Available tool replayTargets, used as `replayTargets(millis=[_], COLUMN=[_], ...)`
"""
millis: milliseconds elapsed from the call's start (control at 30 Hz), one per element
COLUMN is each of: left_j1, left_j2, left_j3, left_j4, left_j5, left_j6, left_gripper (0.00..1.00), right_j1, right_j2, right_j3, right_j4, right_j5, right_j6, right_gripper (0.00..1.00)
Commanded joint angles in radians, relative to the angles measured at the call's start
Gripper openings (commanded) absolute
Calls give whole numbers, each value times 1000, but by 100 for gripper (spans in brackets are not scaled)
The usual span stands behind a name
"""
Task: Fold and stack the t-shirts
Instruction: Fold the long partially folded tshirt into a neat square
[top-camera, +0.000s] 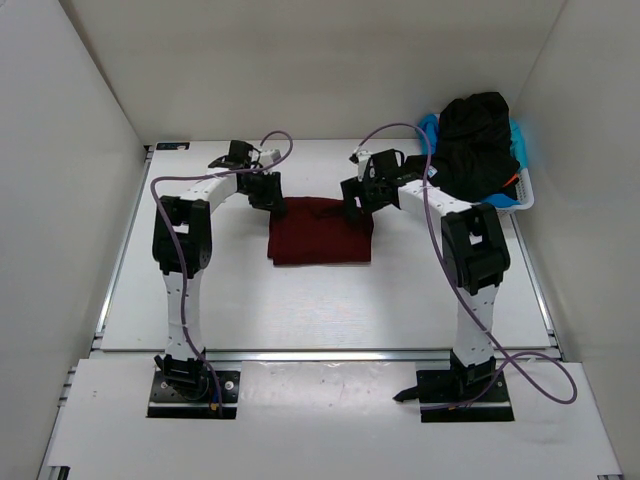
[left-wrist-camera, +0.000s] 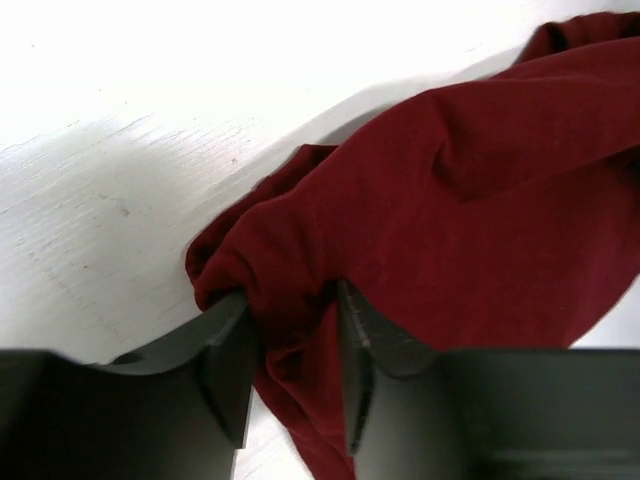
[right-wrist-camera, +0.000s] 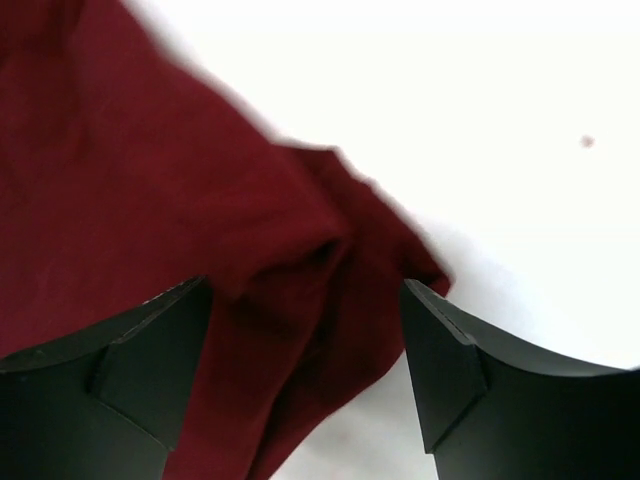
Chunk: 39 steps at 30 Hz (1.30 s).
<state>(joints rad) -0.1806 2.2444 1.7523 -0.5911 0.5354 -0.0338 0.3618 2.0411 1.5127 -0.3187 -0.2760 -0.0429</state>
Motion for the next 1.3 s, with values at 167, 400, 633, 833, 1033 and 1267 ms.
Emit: replayTargets(millis=[167, 400, 633, 833, 1033, 1267], left_j1=[1, 9, 55, 50, 21, 1], left_j2=[-16, -20, -112, -181, -218, -215], left_j3=[47, 56, -2, -112, -240, -316], left_j4=[-19, -30, -9, 4, -6, 4], left_j5=[-77, -66, 21, 11, 61, 67], left_j6=[15, 17, -27, -35, -32, -51], left_gripper=[54, 62, 78, 93, 87, 73], right_j1=[-43, -58, -58, -40, -27, -40], right_j2=[129, 226, 78, 36, -2, -39], right_j3=[153, 289, 103, 58, -26, -108], right_j4=[104, 35, 182, 146, 145, 174], right_j5=[-68, -91, -147, -121, -120, -112], right_j6=[110, 163, 224, 268, 296, 342], right_gripper=[65, 39, 55, 62, 58, 58])
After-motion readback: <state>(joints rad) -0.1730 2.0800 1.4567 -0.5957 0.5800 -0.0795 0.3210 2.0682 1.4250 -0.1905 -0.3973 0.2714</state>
